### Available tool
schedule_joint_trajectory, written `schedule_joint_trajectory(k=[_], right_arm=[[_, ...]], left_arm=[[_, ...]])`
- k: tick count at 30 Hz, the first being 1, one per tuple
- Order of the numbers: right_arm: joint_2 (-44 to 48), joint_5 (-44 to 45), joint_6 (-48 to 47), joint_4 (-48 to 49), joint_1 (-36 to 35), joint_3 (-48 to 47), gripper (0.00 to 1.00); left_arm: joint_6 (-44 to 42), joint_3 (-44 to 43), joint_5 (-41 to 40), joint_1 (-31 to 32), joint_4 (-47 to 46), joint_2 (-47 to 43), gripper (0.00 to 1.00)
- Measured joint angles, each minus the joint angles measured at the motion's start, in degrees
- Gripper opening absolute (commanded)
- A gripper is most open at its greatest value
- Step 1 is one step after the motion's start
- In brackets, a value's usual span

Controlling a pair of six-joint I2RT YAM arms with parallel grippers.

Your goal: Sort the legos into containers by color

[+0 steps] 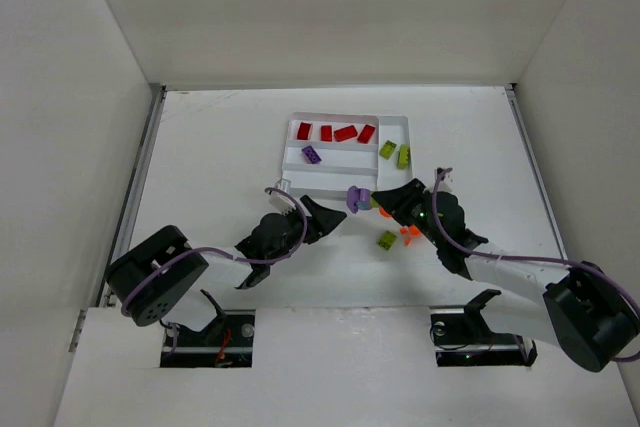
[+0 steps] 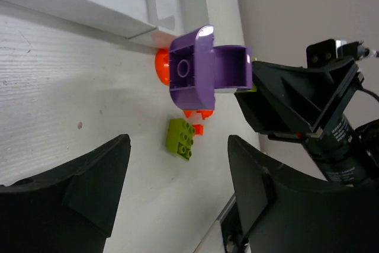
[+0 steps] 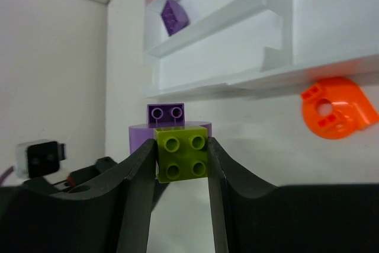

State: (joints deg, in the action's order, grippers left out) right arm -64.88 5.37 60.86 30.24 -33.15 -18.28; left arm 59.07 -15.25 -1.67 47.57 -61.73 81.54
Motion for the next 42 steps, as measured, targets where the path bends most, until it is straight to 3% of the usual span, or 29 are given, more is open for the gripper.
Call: schedule_joint_trajectory(k=[7,13,30,42], right_arm=[[-0.2,-3.78,1.88,3.34,-0.31,-2.8,0.29],[-0.7,-5.84,3.3,4.83,-0.31,-3.34,0.29],[-4.02,-7.32,6.21,8.13,-2.91,-3.34,0.29],[-10.8,-8.79,10.27,16.68,-4.46,-3.32,0.29]], left_arm=[[8.79,2.16,-1.38,-3.08,-8.87,2.51,0.62],[12.85,2.16,-0.46,-5.33,-10.47,4.02,0.63],[12.2,1.97,3.1,-6.86,-11.98,-0.35,0.62],[12.0,1.29,3.26,-7.58,-12.22,0.48,0.24]])
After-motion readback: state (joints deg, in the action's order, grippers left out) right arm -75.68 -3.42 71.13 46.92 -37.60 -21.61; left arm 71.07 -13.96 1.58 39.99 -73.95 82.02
